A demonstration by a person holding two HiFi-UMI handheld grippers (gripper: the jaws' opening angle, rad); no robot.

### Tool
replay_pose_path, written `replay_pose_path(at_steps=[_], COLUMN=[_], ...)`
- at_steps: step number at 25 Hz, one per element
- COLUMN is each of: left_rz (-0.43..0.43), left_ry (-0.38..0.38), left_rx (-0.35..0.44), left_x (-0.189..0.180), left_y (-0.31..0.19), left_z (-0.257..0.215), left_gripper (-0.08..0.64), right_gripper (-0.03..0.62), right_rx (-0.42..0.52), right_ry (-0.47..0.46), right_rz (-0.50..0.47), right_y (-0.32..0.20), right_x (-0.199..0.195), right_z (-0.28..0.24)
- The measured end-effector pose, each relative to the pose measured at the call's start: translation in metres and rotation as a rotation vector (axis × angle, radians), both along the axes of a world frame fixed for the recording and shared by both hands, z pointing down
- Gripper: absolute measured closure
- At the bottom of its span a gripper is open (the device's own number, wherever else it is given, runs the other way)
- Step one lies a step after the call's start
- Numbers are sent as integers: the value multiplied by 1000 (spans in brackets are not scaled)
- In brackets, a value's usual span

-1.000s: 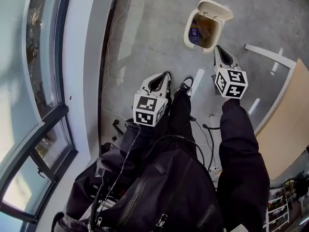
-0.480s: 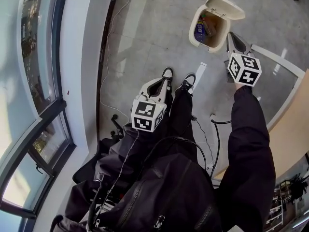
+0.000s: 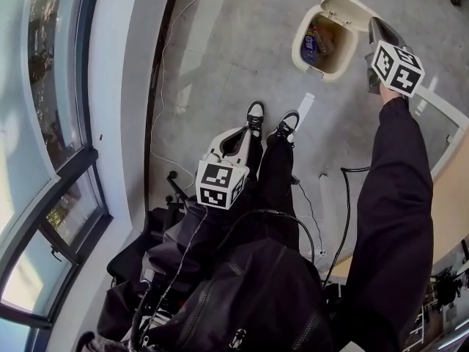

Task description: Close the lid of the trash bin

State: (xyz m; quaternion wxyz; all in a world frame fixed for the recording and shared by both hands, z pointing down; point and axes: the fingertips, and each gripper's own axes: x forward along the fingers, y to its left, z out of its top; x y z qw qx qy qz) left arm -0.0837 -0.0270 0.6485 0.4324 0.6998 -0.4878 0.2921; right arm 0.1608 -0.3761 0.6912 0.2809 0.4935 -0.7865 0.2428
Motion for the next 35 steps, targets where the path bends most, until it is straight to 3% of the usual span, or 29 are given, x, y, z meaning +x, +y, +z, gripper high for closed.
replay_pose_path(at_steps=[6,12,14,16,25,29,35], left_rz=[-11,-26,-29,-32,-46,-54,-53], left_ry=[-2,-5,-4,-2,-2,-5,1], left_rx=[-7,-22,-27,-28,-33,-38,-35], left_x=[-9,-19,-20,-20,-25,-29,-25], left_y=[6,15,19,21,29,32,35], left_z=[3,7,9,10,12,15,15], left_gripper=[560,560,560,560,560,560,560], right_gripper=[588,588,585,524,451,446,436], right_rx=[-6,24,26,8,-151,-190,-209], right_ry=[18,60,72,114,445,499,505], right_rz=[28,-39,-107,-205,-576,-659,-727], right_y=[-21,-40,-43,-42,-21,-16,7], right_x=[6,1,-5,-10,-6,-9,-13], right_z=[12,16,15,19,59,67,66])
